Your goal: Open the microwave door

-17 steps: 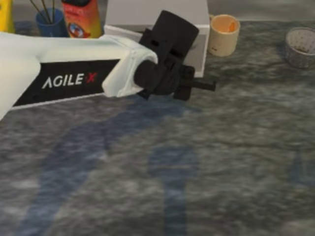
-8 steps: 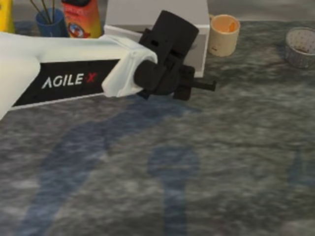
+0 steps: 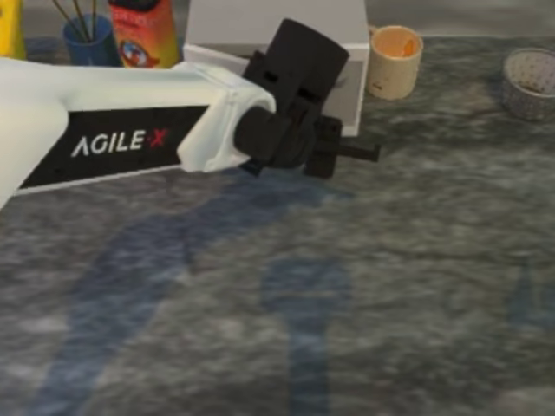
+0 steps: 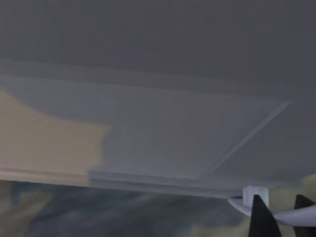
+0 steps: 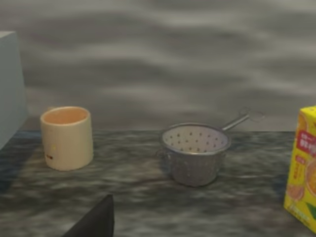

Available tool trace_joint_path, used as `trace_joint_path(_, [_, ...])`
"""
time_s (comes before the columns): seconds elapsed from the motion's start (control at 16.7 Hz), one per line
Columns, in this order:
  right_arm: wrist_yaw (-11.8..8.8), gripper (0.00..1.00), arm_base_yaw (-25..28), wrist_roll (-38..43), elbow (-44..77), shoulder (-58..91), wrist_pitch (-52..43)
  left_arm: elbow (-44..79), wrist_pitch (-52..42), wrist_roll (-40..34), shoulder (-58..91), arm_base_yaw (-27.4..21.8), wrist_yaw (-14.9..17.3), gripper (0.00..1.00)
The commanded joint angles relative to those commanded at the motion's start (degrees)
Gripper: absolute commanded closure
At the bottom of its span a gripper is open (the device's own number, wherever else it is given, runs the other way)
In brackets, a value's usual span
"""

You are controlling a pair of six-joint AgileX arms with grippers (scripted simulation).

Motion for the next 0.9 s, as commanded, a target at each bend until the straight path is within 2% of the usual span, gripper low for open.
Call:
trace_joint_path(0.24, [0.0, 0.00, 0.0, 0.0, 0.0, 0.0, 0.0, -1.9, 1.0, 1.9, -1.3, 0.7, 1.0, 1.00])
trace_joint_path(0.9, [0.0, 0.00, 0.0, 0.0, 0.0, 0.0, 0.0, -1.9, 1.0, 1.9, -1.3, 0.8, 1.0, 1.00])
